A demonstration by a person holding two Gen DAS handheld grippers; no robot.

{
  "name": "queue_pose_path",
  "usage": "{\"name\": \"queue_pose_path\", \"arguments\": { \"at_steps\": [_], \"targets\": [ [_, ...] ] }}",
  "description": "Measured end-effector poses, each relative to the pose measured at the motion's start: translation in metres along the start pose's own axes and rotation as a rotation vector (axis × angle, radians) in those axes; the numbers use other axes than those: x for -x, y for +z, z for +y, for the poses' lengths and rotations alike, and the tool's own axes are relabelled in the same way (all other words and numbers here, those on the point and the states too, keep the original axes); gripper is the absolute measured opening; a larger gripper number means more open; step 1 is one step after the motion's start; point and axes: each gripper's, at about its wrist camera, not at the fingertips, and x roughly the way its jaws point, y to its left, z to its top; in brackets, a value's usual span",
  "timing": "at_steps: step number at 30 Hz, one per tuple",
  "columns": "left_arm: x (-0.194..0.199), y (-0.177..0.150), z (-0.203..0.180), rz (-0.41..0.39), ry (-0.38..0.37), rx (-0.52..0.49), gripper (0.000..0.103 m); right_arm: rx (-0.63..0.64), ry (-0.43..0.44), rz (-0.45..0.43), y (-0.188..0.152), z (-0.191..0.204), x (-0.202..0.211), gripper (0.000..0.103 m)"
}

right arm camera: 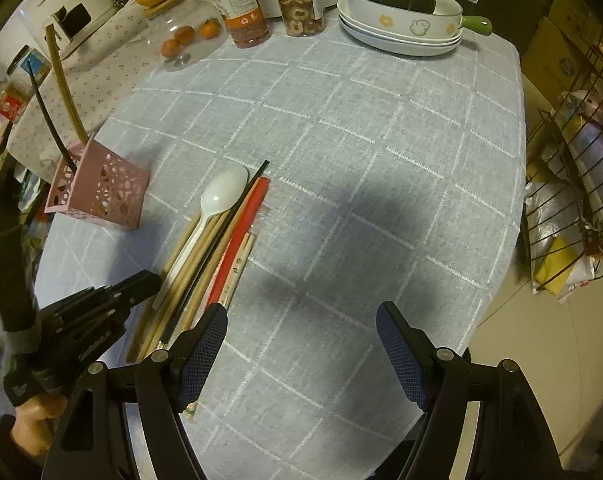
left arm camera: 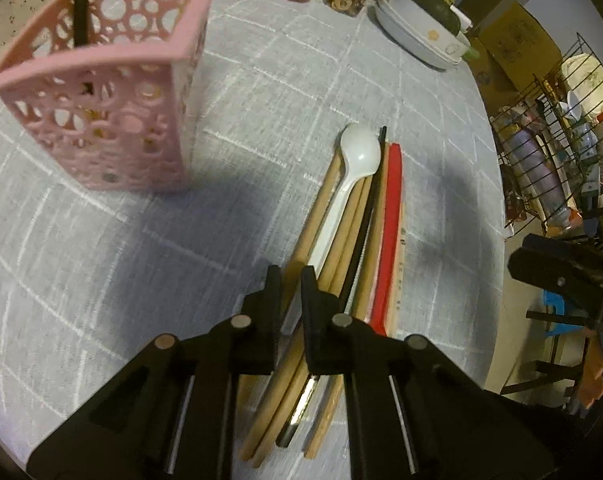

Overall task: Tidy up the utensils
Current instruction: 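Move the left gripper to the pile and grasp a wooden chopstick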

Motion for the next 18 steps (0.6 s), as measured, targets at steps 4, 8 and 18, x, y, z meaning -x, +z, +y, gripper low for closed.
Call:
{"name": "queue_pose_path", "arguments": {
  "at_steps": [4, 8, 18],
  "targets": [
    [-0.002, 0.0, -0.002, 0.001, 0.01, -0.004, 0.011, -0.004, -0.007, 0.011, 0.0, -0.006, -0.003, 0.078],
    [0.0, -0.003, -0.003, 0.01, 0.046, 0.003, 0.01, -0.003, -0.018, 0.02, 0.0, -0.007, -0.006, 0.078],
    [0.015, -0.028, 0.024, 0.192, 0.056, 0.031, 0.008, -0.006, 0.001, 0.027, 0.003, -0.003, -0.009, 0.078]
  ]
}}
